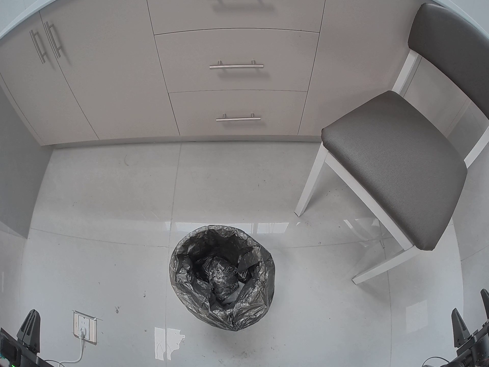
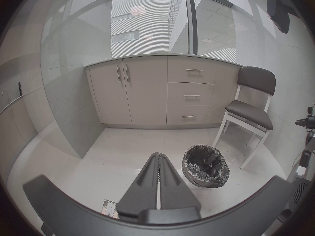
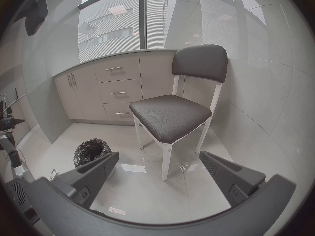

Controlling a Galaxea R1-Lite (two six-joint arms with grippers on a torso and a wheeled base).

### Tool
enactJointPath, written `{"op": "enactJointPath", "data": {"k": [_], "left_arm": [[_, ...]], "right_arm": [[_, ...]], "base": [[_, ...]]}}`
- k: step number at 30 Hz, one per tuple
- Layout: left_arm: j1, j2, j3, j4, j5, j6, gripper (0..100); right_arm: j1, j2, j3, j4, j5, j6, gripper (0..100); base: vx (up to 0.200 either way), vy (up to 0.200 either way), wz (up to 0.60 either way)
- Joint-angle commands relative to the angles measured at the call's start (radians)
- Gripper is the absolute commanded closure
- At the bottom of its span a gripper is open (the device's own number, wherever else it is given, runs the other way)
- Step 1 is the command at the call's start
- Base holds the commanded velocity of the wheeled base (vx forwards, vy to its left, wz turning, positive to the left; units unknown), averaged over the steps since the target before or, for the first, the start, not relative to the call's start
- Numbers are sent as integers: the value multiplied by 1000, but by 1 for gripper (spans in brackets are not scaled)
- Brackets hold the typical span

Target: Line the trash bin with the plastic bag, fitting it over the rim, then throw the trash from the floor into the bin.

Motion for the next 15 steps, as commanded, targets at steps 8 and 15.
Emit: {"op": "enactJointPath", "data": {"k": [8,15], "left_arm": [[0,-11,18,0,-2,0,100],[0,-11,18,0,-2,0,100]], "right_arm": [[0,-13,17,-1,0,3,0],[1,-13,17,-1,0,4,0]], "base": [[0,0,0],[0,0,0]]}}
